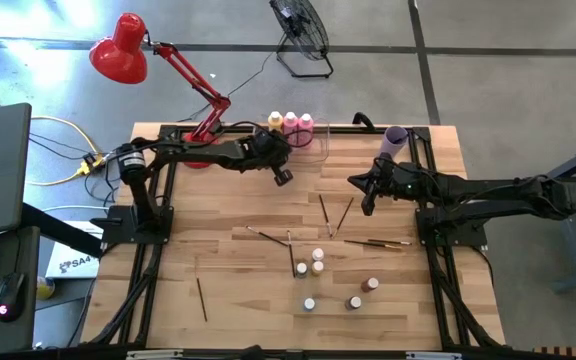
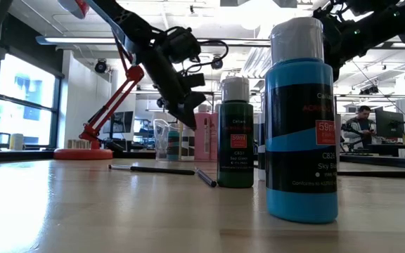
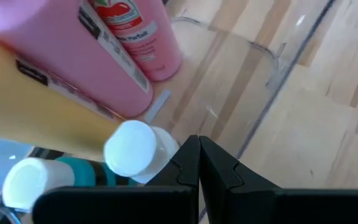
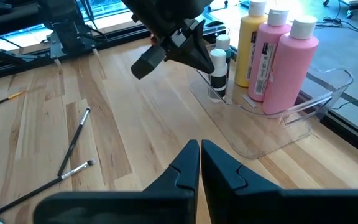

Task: Pick & Place Paint Supplies
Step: Put the small white paint bottle into the transparent bin

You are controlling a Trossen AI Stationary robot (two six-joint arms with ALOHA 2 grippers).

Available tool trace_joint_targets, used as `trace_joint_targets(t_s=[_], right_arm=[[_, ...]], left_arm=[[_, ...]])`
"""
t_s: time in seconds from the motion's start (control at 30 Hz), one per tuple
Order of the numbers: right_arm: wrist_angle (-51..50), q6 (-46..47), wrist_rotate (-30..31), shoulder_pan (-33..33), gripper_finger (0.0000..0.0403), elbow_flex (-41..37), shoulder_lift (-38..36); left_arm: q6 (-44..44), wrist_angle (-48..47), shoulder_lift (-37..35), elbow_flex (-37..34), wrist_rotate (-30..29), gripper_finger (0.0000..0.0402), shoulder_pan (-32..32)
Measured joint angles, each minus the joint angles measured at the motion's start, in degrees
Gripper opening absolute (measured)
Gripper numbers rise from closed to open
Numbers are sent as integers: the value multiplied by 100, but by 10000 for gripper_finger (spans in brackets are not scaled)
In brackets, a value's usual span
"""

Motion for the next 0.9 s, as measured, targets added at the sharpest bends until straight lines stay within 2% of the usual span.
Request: trace_joint_targets(t_s=[0.6, 0.7, 0.9], right_arm=[[-3, 0, 0, 0, 8, 0, 0], [-3, -2, 0, 0, 8, 0, 0], [-3, -2, -2, 0, 8, 0, 0]], left_arm=[[-4, 10, 0, 0, -590, 0, 0], [-4, 10, 0, 0, -582, 0, 0], [-15, 1, -2, 0, -185, 0, 1]])
